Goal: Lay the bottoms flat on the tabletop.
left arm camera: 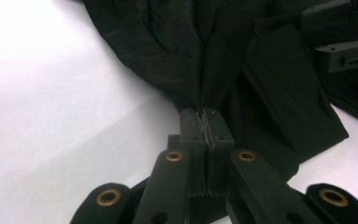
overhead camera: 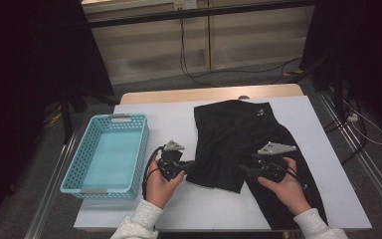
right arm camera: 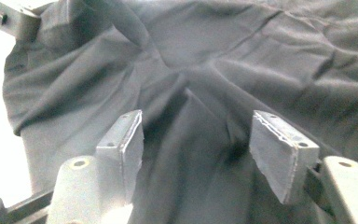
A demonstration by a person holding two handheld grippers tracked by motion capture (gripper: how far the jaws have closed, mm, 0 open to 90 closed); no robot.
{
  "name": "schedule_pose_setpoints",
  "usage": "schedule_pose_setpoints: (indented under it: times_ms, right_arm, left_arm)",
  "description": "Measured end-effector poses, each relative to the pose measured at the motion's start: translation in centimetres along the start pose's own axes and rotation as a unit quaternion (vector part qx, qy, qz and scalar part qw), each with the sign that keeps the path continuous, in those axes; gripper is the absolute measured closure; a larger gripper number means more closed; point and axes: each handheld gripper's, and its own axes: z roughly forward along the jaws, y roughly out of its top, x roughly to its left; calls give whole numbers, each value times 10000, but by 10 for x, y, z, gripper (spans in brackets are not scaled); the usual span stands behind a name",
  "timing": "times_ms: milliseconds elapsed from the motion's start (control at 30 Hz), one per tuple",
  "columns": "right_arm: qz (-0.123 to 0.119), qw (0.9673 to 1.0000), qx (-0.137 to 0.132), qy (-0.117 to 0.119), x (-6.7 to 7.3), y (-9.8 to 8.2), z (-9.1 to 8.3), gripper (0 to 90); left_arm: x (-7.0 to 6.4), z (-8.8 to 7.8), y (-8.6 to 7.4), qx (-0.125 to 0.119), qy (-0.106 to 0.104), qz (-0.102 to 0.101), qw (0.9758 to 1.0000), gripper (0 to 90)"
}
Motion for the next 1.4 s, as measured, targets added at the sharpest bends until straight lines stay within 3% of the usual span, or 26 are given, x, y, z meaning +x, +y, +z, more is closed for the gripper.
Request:
schedule_pose_setpoints:
  times_ms: [167, 400, 600, 700, 733, 800, 867, 1033, 1167, 1300, 1400]
  right_arm:
    - [-8, 9998, -68, 185, 8, 8, 6, 452]
    - [-20, 9994, -104, 341, 15, 15, 13, 468]
    - [-61, 9991, 22, 411, 18, 13, 20, 467]
    - [-271, 9986, 90, 453, 19, 11, 24, 647]
    - [-271, 9986, 122, 430, 19, 10, 26, 662]
    - [-268, 9980, 138, 553, 17, 8, 28, 809]
    - [-276, 9979, 103, 570, 16, 7, 28, 871]
    - [-253, 9979, 8, 589, 15, 8, 25, 891]
    - [-248, 9977, -55, 621, 15, 8, 21, 892]
    - [-248, 9974, -120, 673, 15, 8, 16, 892]
    - [-265, 9971, -138, 700, 16, 7, 13, 892]
  left_arm:
    - [2, -3, -2, -42, 29, -54, 10000, 886]
    - [8, -4, -5, -44, 75, -163, 9998, 883]
    - [15, -7, -6, -53, 102, -281, 9995, 881]
    - [19, -9, -6, -70, 173, -383, 9991, 874]
    - [21, -11, -7, -97, 206, -411, 9989, 873]
    - [24, -13, -7, -127, 248, -443, 9986, 861]
    - [25, -12, -7, -147, 213, -387, 9989, 766]
    - [21, -5, -3, -197, 93, -186, 9996, 534]
    - [18, 3, -1, -215, 90, -93, 9997, 483]
    - [15, 13, -3, -117, 32, -4, 9999, 550]
    - [13, 18, -4, -68, -51, -100, 9999, 664]
